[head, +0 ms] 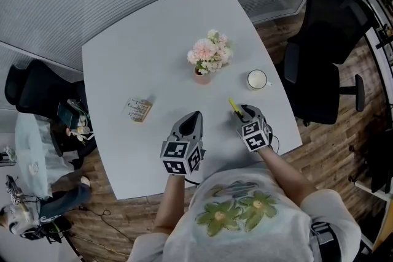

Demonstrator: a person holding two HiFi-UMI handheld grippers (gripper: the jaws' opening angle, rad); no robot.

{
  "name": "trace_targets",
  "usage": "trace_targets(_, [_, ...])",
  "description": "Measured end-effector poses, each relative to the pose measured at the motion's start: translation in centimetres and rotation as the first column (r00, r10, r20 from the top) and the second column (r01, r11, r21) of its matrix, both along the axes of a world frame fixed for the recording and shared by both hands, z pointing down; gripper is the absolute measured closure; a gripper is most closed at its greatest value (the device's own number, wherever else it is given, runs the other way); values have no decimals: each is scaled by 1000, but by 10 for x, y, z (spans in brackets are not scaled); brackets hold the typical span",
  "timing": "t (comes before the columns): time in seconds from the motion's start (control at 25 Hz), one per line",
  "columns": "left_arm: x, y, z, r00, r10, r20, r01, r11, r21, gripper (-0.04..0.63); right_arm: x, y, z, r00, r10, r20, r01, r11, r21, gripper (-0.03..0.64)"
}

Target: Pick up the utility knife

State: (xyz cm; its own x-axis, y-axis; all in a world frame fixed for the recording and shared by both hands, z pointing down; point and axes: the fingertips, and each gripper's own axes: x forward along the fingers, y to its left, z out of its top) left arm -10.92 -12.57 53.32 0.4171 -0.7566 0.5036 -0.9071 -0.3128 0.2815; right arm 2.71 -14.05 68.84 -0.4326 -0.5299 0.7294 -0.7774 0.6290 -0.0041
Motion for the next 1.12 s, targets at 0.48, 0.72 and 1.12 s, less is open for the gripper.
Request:
trace_targets(0.48, [0, -2, 5, 1000, 3, 5, -3, 1000, -9, 594, -3, 8, 27, 997, -45, -68, 42, 998, -54, 477])
trace_targets(0.72, [1, -2, 6, 1000, 6, 8, -6, 1000, -12, 594, -3, 9, 34, 994, -56, -92, 50, 997, -63, 477])
trace_targets(1.12, [0, -3, 7, 1000, 7, 8, -7, 1000, -13, 594, 2, 8, 41, 988, -62, -144, 55, 997, -51, 535])
